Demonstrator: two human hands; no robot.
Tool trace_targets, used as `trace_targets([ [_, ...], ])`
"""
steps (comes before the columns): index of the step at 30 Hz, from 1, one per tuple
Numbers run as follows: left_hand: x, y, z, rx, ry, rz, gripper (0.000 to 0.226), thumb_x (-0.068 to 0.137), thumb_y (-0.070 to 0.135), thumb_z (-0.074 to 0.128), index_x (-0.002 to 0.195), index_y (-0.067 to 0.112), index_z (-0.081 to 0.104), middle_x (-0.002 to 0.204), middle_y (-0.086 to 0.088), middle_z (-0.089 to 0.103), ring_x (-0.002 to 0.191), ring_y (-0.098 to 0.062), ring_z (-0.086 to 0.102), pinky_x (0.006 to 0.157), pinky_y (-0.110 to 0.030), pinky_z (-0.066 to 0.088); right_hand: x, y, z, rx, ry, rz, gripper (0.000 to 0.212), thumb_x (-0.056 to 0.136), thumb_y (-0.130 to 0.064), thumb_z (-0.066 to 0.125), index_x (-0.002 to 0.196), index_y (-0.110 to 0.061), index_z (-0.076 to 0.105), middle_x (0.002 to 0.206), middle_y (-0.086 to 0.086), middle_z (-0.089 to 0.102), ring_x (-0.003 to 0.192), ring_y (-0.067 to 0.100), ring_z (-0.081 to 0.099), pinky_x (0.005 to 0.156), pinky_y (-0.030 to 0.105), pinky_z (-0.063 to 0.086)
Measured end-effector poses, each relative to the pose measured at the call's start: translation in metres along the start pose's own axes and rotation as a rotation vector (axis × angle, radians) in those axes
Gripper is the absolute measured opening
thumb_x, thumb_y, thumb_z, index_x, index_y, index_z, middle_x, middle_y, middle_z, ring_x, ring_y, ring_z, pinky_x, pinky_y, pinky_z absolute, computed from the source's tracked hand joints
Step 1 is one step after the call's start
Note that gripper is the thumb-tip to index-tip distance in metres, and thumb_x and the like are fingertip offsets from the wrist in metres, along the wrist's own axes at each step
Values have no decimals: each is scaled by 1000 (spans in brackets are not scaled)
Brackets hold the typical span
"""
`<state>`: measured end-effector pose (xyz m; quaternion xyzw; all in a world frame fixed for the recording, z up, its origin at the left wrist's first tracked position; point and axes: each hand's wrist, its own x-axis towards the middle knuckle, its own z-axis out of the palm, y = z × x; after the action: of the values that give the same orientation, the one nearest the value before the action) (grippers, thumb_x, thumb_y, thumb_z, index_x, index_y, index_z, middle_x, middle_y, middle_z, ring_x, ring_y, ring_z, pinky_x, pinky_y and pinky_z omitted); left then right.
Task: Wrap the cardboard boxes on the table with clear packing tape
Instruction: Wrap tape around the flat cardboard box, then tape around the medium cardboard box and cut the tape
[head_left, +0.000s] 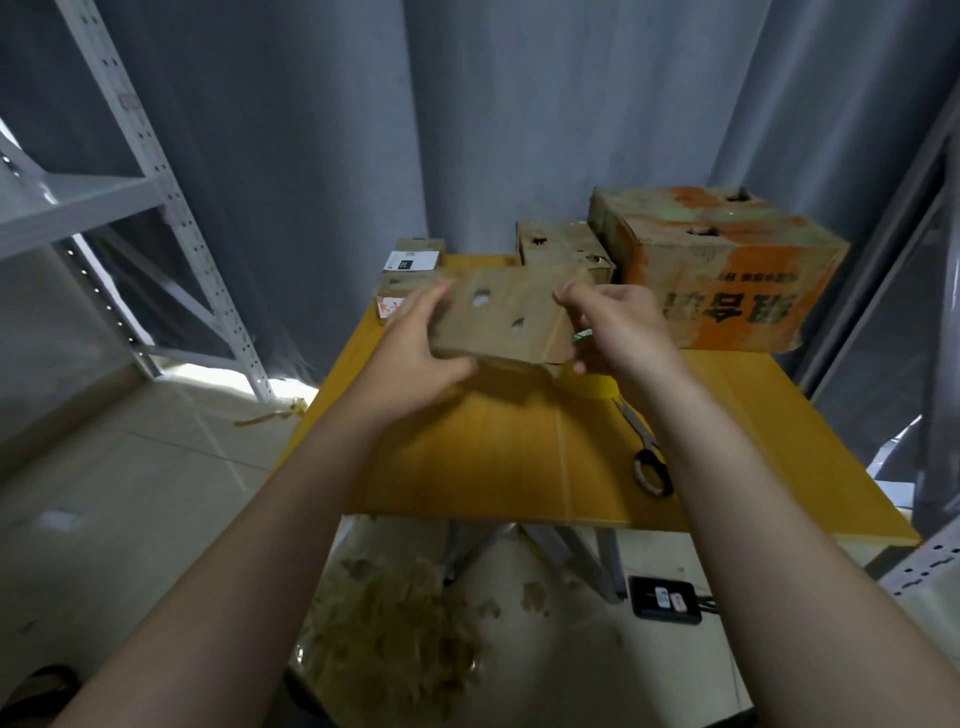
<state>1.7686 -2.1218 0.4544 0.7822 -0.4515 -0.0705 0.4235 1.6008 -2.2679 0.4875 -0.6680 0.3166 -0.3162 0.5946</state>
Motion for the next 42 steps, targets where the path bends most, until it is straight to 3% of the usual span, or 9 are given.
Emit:
trace_targets([
  [3,4,-2,-2,-132,237,-243,83,89,26,77,158,23,32,157,-5,36,144,-26,38,119,-41,34,2,4,8,174,-30,64,22,95,-17,71,110,-3,62,81,6,70,58,24,71,59,35,64],
  [6,3,-3,-3,-572,175,-385,65,93,37,73,149,20,45,138,-7,63,119,-26,67,89,-46,60,4,8,17,301,-142,151,29,95,-9,69,120,-1,56,97,16,72,71,31,76,70,39,66],
  [13,-4,5,-5,-783,244,-411,25,98,14,70,120,18,59,110,-6,76,88,-20,78,66,-37,65,2,22,20,108,-413,313,33,91,-6,74,118,-7,55,103,21,77,94,40,76,77,50,64],
  [17,-7,6,-6,-739,282,-347,32,100,24,69,130,22,56,112,2,78,100,-26,76,86,-56,59,4,24,13,-33,-453,258,30,89,-22,79,112,-11,64,106,13,77,88,33,77,70,43,66],
  [22,1,4,-8,-782,342,-309,23,103,22,63,125,20,65,113,-2,76,102,-20,75,97,-44,59,2,24,17,-203,-546,184,34,98,-40,67,118,-13,63,103,11,79,73,26,73,59,34,62],
  [26,6,-6,-8,-715,339,-295,20,107,29,53,114,28,72,106,1,79,102,-21,75,97,-48,58,3,28,28,-156,-500,171,30,99,-37,66,114,-11,63,97,12,79,63,21,69,52,31,58],
  [30,12,-20,-13,-753,291,-293,28,110,31,48,127,24,69,104,-1,78,85,-19,77,71,-40,65,8,33,44,25,-305,173,32,101,-37,65,117,-9,65,88,10,74,58,17,62,49,30,55],
  [37,35,-37,-13,-904,216,-400,48,108,44,48,149,21,50,141,-2,63,121,-27,66,95,-55,58,32,46,74,245,-5,215,28,102,-37,64,111,-11,66,84,7,70,54,13,64,50,28,55],
  [42,45,-56,-14,-922,187,-470,50,109,49,42,149,21,52,140,-1,65,121,-30,64,96,-54,57,68,48,102,399,127,318,22,100,-34,66,106,-13,64,81,5,62,60,15,63,54,28,57],
])
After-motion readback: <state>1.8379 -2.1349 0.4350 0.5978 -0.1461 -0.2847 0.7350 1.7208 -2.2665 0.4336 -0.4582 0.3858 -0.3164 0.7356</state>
